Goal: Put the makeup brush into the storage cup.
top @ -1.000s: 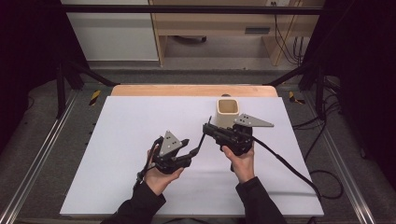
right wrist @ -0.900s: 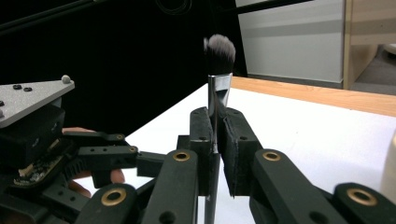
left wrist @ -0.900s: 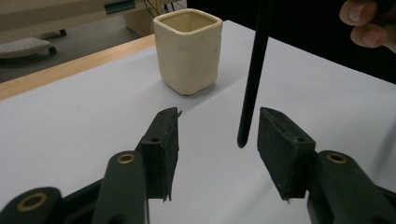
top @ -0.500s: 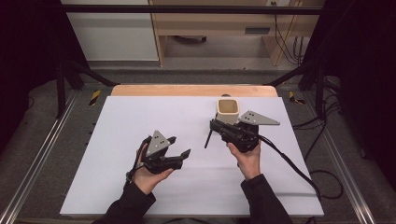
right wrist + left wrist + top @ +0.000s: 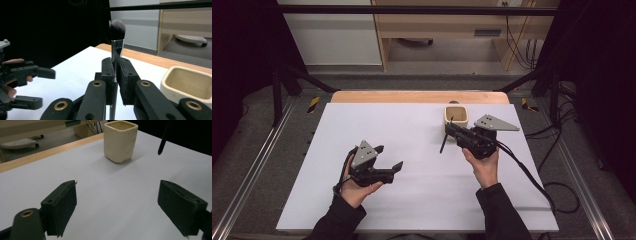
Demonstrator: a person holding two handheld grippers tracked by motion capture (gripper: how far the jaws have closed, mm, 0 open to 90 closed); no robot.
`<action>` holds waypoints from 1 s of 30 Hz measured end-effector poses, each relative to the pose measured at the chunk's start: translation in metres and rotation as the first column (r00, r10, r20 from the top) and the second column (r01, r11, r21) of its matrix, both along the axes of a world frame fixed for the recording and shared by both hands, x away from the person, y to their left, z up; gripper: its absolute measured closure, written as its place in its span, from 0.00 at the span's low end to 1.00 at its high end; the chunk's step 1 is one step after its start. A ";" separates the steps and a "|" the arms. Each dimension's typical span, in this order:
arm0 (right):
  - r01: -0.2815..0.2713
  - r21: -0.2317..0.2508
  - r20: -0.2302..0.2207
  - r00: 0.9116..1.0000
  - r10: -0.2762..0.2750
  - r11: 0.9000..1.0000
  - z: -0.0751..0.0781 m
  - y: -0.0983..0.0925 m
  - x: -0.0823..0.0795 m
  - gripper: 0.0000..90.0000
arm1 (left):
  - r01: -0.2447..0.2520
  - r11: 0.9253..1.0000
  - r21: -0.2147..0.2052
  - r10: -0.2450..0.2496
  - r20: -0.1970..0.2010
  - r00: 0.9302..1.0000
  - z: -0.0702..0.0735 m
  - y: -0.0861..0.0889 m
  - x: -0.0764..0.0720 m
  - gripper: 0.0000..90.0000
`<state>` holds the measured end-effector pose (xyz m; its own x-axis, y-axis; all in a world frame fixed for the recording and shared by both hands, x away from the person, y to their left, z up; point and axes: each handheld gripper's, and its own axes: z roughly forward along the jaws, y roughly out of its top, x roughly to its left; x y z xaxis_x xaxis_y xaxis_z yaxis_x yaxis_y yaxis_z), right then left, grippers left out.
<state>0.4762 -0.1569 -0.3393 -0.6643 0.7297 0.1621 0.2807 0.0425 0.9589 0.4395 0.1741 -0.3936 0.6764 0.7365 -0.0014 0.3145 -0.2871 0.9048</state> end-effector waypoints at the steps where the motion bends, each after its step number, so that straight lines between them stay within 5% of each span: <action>1: 0.005 -0.001 0.000 1.000 -0.005 1.000 0.000 0.000 0.000 0.93 | -0.003 1.000 0.001 0.003 -0.002 1.000 -0.001 0.002 0.000 0.16; 30: 0.086 -0.030 0.036 0.996 -0.085 0.996 0.016 -0.024 0.018 0.93 | -0.054 0.998 -0.031 0.055 0.049 0.997 -0.008 0.071 -0.008 0.10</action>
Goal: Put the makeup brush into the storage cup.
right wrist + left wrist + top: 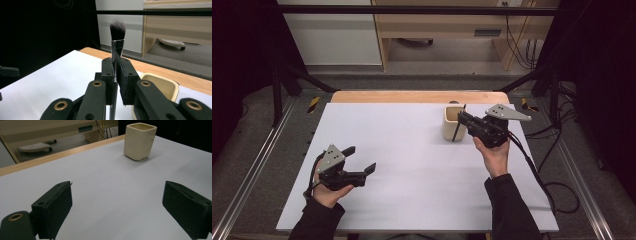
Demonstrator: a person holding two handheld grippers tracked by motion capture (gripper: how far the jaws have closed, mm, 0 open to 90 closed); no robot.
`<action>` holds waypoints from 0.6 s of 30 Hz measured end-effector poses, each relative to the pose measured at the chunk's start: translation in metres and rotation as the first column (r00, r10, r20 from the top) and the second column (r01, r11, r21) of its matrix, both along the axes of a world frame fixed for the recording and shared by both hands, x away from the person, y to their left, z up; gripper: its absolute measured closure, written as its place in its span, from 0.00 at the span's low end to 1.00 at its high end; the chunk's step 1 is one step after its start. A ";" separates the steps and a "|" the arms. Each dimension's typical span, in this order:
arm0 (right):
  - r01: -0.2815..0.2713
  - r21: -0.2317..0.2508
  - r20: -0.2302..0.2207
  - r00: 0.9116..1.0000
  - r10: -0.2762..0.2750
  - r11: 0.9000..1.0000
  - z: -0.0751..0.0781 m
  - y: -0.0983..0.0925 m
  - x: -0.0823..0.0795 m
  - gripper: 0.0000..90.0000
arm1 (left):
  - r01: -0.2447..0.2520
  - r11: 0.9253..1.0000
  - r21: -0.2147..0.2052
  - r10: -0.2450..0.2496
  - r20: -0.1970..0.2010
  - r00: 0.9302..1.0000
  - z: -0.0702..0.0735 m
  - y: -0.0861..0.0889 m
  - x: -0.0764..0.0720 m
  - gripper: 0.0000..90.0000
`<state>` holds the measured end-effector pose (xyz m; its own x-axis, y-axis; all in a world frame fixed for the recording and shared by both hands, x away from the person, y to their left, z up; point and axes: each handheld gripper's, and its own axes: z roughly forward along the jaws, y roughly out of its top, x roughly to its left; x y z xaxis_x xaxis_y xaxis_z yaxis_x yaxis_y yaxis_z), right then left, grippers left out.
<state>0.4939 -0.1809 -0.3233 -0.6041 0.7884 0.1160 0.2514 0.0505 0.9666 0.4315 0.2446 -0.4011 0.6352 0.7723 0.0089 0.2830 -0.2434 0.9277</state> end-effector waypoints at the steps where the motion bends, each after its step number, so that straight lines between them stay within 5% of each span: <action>1: 0.003 -0.002 0.001 1.000 -0.003 1.000 0.000 0.000 0.001 0.93 | -0.002 1.000 -0.001 0.002 -0.001 1.000 -0.001 0.002 0.000 0.10; 18: 0.060 -0.011 -0.002 0.998 -0.060 0.998 0.004 -0.002 0.020 0.93 | -0.042 0.999 0.014 0.042 -0.009 0.999 -0.008 0.021 0.001 0.09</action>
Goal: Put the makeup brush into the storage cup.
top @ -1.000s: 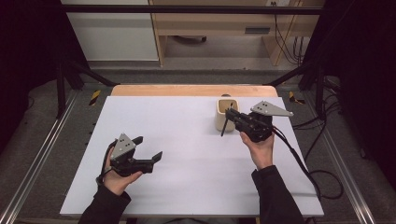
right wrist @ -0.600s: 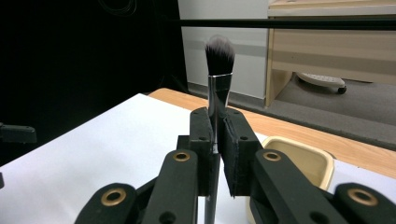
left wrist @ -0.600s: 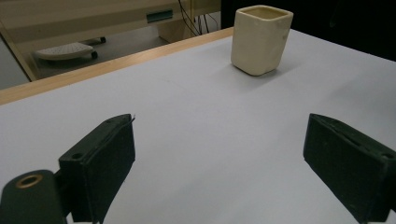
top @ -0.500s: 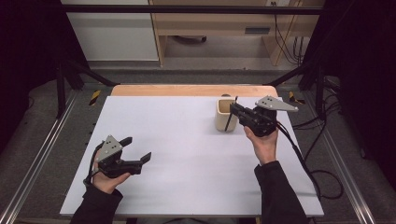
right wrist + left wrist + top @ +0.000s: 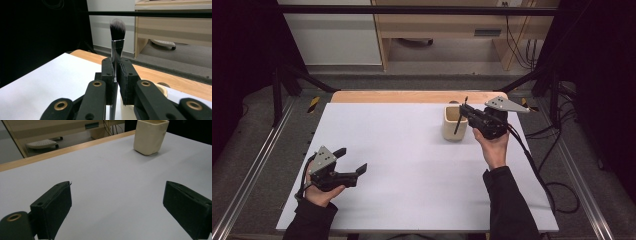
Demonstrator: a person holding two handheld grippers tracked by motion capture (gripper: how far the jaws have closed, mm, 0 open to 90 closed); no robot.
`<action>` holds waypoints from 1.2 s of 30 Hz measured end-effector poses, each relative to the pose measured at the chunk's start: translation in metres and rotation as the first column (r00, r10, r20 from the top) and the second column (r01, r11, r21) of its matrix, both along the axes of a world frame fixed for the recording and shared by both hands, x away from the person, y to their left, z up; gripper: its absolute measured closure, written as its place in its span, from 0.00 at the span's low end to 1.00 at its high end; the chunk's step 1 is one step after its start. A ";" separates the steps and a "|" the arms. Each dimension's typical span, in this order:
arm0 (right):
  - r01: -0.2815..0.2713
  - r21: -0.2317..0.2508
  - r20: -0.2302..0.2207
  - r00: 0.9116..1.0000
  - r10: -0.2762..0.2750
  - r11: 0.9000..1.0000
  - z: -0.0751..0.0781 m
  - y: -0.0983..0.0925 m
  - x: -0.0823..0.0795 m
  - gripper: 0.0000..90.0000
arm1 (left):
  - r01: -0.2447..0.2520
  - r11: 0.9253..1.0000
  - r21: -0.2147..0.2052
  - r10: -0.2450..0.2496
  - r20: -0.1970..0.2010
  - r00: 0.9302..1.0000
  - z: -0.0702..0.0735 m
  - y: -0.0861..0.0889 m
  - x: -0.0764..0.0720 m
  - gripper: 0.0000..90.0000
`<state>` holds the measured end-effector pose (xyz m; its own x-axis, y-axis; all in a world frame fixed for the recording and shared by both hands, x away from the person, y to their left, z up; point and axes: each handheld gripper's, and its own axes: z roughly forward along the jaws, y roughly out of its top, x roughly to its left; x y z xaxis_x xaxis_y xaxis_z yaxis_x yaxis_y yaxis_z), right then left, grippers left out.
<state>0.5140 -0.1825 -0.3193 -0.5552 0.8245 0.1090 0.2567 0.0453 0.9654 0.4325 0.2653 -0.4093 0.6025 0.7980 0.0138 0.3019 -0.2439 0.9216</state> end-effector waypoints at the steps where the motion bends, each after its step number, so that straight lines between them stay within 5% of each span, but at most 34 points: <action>1: 0.004 0.003 -0.001 1.000 -0.004 1.000 0.000 0.000 0.001 0.93 | 0.000 1.000 -0.004 0.000 0.000 1.000 0.000 0.000 0.000 0.09; 36: 0.122 0.003 0.028 0.992 -0.122 0.992 0.017 -0.009 0.047 0.93 | -0.005 1.000 -0.013 0.005 0.002 1.000 -0.002 0.006 0.003 0.08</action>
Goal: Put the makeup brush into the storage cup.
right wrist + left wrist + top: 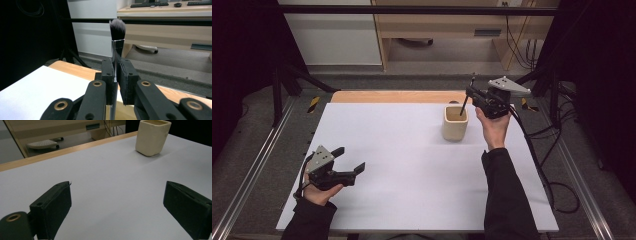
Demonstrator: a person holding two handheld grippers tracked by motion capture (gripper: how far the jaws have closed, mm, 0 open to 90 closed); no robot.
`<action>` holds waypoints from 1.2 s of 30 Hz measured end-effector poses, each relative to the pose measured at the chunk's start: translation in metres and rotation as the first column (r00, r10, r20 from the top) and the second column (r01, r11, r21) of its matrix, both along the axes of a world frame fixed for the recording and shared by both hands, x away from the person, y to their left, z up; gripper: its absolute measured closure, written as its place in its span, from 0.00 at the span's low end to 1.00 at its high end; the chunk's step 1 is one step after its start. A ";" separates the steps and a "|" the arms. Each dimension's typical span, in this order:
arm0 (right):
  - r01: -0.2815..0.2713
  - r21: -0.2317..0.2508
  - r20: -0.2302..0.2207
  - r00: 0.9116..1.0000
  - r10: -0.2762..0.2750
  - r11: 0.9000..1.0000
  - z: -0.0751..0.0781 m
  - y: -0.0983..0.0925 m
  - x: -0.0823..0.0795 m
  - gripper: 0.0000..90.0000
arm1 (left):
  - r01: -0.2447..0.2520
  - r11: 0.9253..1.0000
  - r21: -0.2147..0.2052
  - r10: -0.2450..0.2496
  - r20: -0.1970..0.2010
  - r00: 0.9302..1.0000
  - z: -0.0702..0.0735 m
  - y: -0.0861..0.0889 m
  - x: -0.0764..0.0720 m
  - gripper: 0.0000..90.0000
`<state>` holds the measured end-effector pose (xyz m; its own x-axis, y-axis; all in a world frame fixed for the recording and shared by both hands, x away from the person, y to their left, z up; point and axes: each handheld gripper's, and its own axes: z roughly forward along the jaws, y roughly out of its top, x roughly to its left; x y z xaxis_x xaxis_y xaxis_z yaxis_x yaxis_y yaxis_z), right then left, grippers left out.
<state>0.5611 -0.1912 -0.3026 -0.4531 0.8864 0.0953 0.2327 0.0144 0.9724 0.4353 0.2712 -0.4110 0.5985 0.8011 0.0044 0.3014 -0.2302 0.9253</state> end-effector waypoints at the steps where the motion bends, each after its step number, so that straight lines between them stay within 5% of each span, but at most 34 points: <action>1: 0.002 0.001 0.001 1.000 -0.002 1.000 0.000 0.000 0.001 0.93 | 0.000 1.000 0.001 0.000 0.002 1.000 0.000 0.000 0.000 0.08; 36: 0.073 -0.006 -0.106 0.992 -0.073 0.997 -0.044 -0.004 0.034 0.93 | 0.005 1.000 0.005 -0.005 0.002 1.000 0.000 -0.002 0.000 0.09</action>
